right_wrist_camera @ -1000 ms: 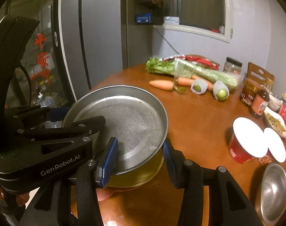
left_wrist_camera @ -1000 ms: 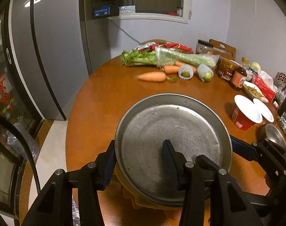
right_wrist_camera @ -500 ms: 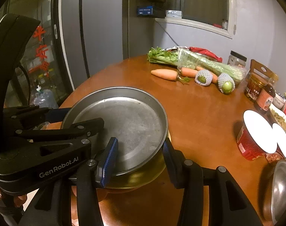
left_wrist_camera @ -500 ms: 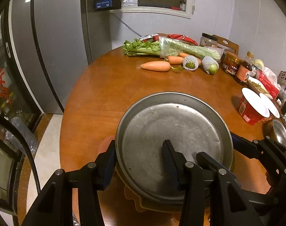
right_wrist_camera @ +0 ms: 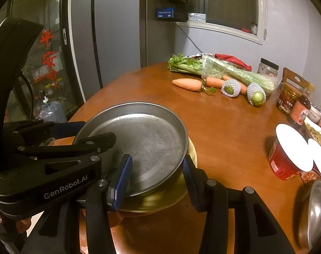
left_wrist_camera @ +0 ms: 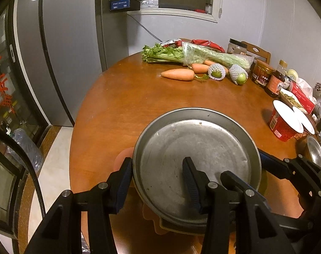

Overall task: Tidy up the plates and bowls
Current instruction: 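Lower the grey metal plate onto the yellow shell plate with the left gripper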

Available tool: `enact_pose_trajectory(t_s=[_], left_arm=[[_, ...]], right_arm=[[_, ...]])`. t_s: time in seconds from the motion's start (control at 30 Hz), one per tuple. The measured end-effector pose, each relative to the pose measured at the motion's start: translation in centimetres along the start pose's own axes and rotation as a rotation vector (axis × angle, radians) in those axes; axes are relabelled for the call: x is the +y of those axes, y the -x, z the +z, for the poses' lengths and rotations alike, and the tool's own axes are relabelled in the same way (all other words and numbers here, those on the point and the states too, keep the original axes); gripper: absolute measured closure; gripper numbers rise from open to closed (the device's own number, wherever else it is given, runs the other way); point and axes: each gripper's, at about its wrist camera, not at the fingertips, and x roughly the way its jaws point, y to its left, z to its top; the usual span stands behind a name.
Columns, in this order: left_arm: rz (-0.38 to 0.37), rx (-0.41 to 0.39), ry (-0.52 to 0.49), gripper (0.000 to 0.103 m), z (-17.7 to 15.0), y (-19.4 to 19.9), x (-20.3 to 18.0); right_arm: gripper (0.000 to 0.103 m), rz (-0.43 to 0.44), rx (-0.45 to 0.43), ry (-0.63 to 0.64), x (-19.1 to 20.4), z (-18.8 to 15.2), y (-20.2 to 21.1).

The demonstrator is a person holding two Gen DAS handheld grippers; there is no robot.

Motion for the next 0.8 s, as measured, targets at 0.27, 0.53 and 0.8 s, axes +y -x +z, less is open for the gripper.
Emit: enact_pose_trajectory(t_s=[0.27,0.53,0.8], left_arm=[[-0.022,-0.016,0.048,0.054,-0.3,1.1,0.8],[-0.017,-0.020,0.129,0.050,-0.8,2.3,2.8],[-0.003,-0.016,0.136,0.047,-1.3,2.7,3.5]], right_arm=[[0.050,0.007,0.000,-0.008,-0.1,0.0,0.1],[0.044,0.015,-0.006,-0.018,-0.1,0.2,0.2],[0.041,0.021,-0.023,-0.072,-0.8,0.2,1.3]])
